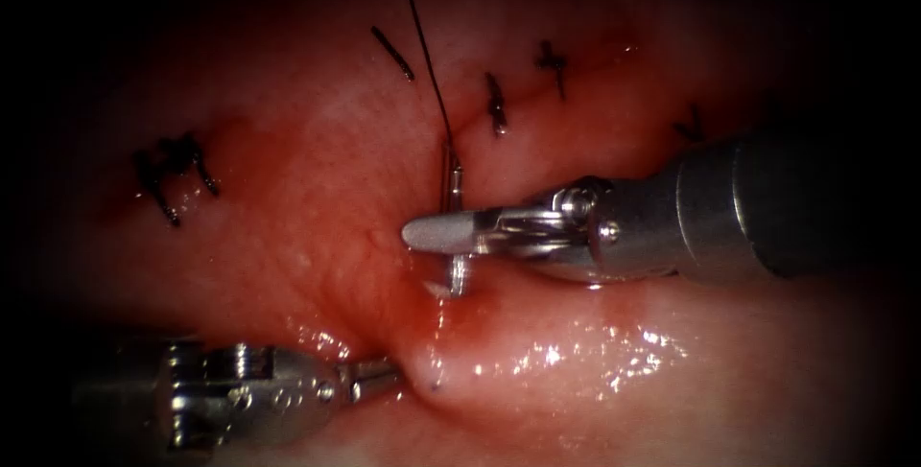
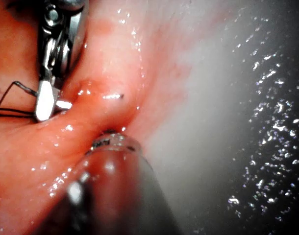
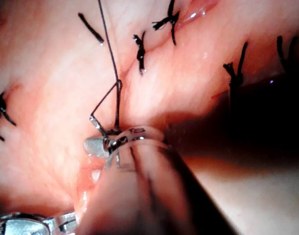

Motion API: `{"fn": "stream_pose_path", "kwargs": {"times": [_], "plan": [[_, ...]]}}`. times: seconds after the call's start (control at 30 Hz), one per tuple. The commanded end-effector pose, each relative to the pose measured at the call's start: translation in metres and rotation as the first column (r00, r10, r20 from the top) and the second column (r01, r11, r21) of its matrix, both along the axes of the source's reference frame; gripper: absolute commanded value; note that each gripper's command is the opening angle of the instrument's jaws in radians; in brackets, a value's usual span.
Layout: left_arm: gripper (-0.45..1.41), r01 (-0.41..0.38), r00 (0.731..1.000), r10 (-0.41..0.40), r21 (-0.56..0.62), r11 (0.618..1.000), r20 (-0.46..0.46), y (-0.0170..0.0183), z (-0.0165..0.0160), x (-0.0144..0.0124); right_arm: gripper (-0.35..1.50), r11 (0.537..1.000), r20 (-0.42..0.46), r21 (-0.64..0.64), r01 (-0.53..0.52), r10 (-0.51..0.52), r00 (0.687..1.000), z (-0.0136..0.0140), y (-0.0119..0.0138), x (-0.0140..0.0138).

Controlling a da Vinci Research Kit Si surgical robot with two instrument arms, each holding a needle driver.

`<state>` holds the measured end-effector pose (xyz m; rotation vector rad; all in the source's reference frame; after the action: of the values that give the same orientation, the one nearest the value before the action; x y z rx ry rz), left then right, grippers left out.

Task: Wound Closure

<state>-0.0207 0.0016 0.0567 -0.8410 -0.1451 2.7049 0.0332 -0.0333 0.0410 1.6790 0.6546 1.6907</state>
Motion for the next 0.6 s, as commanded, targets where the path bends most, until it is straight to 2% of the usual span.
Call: {"fn": "stream_pose_path", "kwargs": {"times": [0.03,0.37,0.6], "plan": [[-0.13,0.000,1.000,0.000,0.002,1.000,-0.002,-0.0009,0.0004,-0.0005,-0.35,1.000,-0.007,0.002,0.007,-0.007,1.000,-0.0001,-0.0013,0.0006],[-0.13,0.001,1.000,-0.001,0.003,1.000,-0.002,-0.0009,0.0004,-0.0005,-0.35,1.000,-0.029,0.015,0.016,-0.015,0.999,-0.0024,-0.0044,0.0005],[-0.13,0.002,1.000,-0.002,0.003,1.000,-0.003,-0.0009,0.0004,-0.0005,-0.35,1.000,-0.034,0.010,0.020,-0.019,0.999,-0.0027,-0.0053,0.0004]]}}
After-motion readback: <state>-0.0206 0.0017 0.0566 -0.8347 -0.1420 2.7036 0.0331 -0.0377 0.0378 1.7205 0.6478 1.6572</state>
